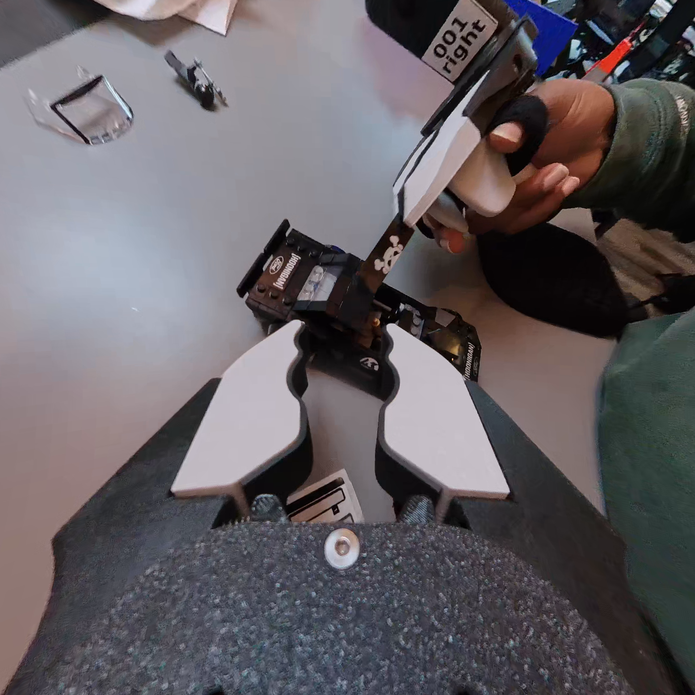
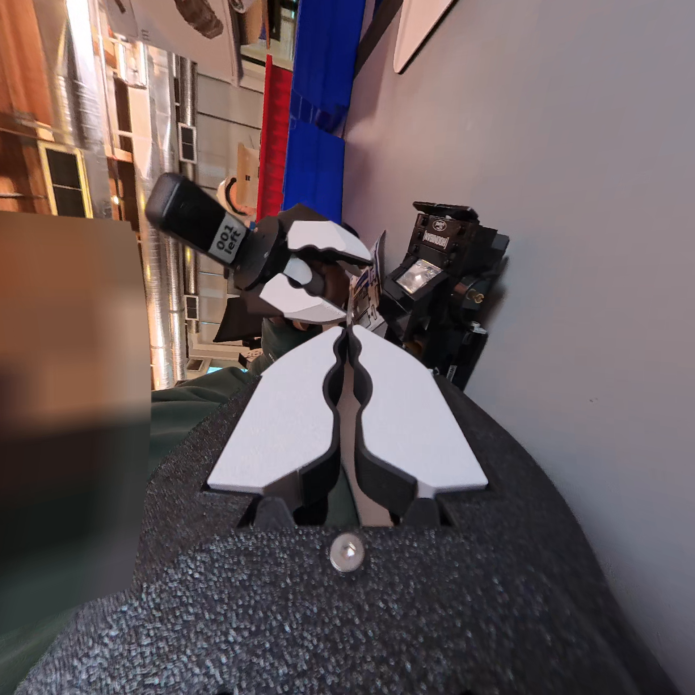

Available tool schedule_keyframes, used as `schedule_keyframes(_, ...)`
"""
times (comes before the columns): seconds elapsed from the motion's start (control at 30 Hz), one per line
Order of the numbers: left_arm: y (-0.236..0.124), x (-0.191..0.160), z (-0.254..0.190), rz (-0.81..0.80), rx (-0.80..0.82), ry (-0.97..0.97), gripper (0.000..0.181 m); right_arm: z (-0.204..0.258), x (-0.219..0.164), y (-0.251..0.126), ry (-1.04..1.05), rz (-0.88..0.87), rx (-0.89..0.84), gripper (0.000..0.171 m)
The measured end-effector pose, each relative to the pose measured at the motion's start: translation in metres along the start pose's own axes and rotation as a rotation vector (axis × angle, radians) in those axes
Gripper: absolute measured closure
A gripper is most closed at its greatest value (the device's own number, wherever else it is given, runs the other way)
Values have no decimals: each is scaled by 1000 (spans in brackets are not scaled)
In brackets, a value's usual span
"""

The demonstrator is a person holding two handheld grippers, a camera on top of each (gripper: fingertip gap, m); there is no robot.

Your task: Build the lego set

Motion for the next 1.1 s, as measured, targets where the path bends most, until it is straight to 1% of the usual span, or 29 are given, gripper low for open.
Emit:
schedule_keyframes(0.17, 5, -3, -1, 17, 114, 96, 145, -8, -3, 5, 51, 26, 2, 171)
schedule_keyframes(0.37, 12, -6, -1, 33, 167, 133, 145, -10, -4, 8, 75, 38, 5, 171)
schedule_keyframes(1.1, 18, -7, -2, 33, 185, 155, 149, -16, -2, 12, 114, 53, 1, 171)
Point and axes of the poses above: each gripper's, where its closed fingertips meet, y out along the fingers, x out of its top, z = x × y across the jaws, the point moved 2 cm from there along -y, back along the fingers, and after that the axes turned 10 degrees about z, right-handed, at the moved point
